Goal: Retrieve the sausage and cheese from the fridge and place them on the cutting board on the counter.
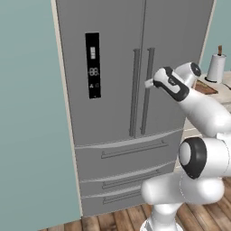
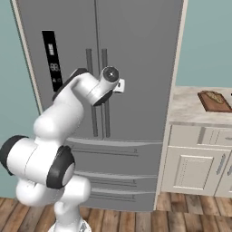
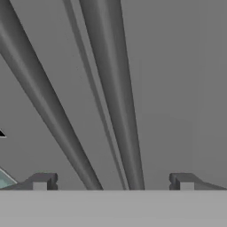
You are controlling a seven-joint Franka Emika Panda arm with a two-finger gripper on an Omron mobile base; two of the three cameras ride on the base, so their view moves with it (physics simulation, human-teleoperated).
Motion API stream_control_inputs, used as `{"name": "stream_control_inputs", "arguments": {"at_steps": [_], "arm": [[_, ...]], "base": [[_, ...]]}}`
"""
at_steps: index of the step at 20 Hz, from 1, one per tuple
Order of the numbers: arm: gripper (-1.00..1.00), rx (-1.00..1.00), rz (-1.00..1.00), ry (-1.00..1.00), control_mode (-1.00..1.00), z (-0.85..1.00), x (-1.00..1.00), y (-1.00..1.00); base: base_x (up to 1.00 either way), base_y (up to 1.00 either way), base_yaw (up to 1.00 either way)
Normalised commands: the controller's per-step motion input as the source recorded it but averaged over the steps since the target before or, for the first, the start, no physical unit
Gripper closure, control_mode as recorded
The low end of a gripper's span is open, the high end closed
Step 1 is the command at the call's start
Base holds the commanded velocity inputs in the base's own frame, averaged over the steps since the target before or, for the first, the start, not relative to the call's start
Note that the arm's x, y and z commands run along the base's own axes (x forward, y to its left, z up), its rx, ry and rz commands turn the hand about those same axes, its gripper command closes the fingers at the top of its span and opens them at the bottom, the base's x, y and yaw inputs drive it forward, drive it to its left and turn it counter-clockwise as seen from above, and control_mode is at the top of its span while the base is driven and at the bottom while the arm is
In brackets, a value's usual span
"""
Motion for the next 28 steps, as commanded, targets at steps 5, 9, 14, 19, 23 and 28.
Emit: {"name": "stream_control_inputs", "arguments": {"at_steps": [5,9,14,19,23,28], "arm": [[-1.00,0.00,0.00,0.00,-1.00,0.00,0.40,0.16],[-1.00,0.00,0.00,0.00,-1.00,0.00,0.23,0.21],[-1.00,0.00,0.00,0.00,-1.00,0.00,0.38,0.11],[-1.00,0.00,0.00,0.00,-1.00,0.00,0.43,0.00],[-1.00,0.00,0.00,0.00,-1.00,0.00,0.32,-0.15],[-1.00,0.00,0.00,-0.01,-1.00,0.00,0.10,-0.19]], "base": [[0.00,0.00,0.00],[0.00,0.00,0.00],[0.00,0.00,0.00],[0.00,0.00,0.00],[0.00,0.00,0.00],[0.00,0.00,0.00]]}}
